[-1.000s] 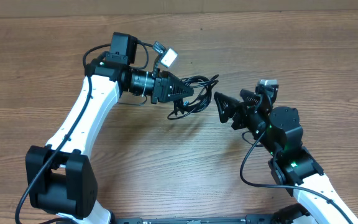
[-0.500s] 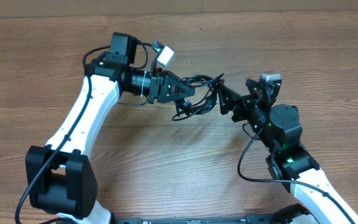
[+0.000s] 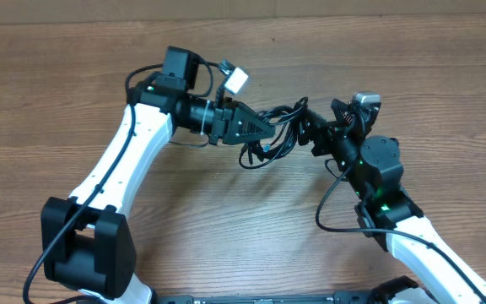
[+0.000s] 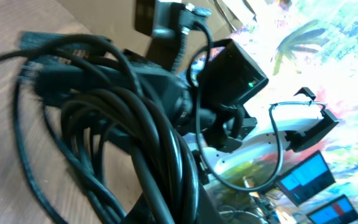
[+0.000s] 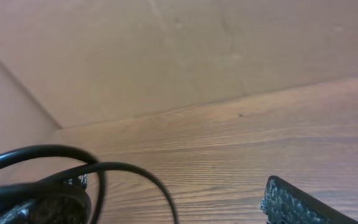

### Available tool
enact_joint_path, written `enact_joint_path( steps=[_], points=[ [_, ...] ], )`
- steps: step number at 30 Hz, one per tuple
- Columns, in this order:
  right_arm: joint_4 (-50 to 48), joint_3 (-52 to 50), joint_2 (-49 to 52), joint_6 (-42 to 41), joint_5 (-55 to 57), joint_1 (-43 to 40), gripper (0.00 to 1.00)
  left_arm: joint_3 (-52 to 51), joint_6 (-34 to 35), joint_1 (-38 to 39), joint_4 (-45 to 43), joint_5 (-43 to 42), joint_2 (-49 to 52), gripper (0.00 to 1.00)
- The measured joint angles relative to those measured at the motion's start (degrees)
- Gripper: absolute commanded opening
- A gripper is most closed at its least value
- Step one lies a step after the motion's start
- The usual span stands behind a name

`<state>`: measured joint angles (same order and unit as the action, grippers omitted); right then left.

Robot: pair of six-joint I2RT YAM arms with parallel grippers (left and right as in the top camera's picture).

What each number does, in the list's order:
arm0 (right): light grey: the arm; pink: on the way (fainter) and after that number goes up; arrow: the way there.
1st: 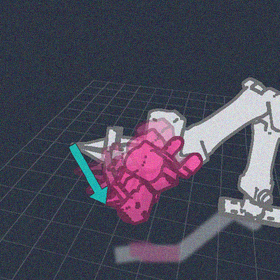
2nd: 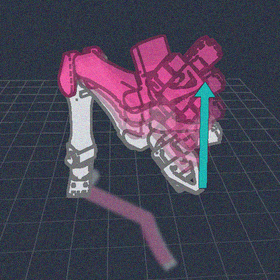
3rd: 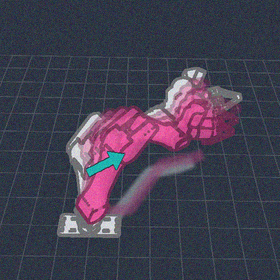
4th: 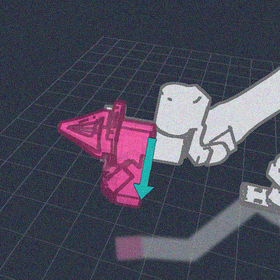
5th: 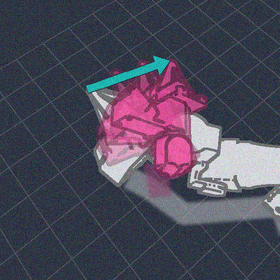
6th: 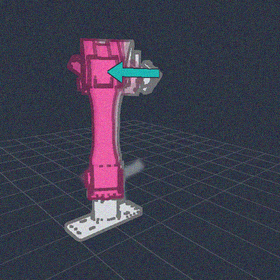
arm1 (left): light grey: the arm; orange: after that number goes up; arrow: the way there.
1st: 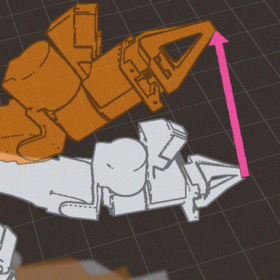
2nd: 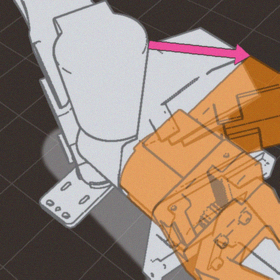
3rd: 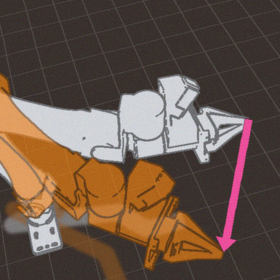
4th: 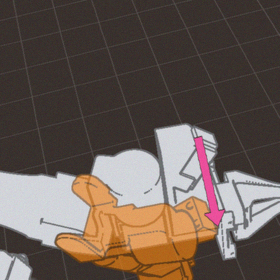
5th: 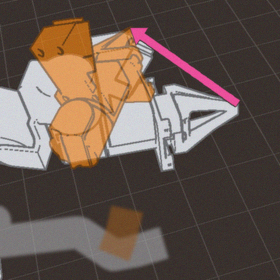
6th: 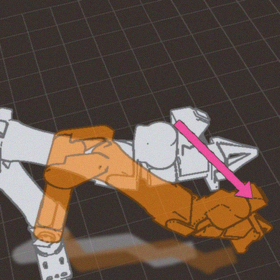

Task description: Untangle cables

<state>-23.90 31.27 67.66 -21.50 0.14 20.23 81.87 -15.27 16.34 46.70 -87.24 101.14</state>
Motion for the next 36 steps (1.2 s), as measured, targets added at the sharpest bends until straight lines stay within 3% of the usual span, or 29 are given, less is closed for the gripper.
enact_joint_path(
  steps=[9,22,26,29,32,36],
  points=[
    [1.14,0.0,3.56,-1.4,7.63,-0.87,0.89,0.0,3.65,1.7,-0.46,2.43,0.0,0.04],
    [12.74,0.13,4.2,-4.48,12.24,-13.05,0.89,0.0,4.85,-1.16,-2.14,1.68,-0.09,0.04],
    [13.57,0.13,4.5,-5.77,14.23,-14.19,1.0,0.0,4.85,-4.04,-2.97,0.61,-0.09,0.04],
    [13.77,0.13,4.5,-6.27,12.55,-14.16,0.99,0.0,4.83,-4.87,-3.89,0.98,-0.09,0.05],
    [14.05,0.13,4.5,-6.69,8.0,-14.21,1.0,0.0,4.83,-4.81,-4.15,4.44,-0.17,0.04],
    [15.06,0.13,2.71,-6.99,-1.66,-14.21,0.99,0.0,5.88,-4.7,-3.82,17.0,-0.26,0.04]
  ],
)
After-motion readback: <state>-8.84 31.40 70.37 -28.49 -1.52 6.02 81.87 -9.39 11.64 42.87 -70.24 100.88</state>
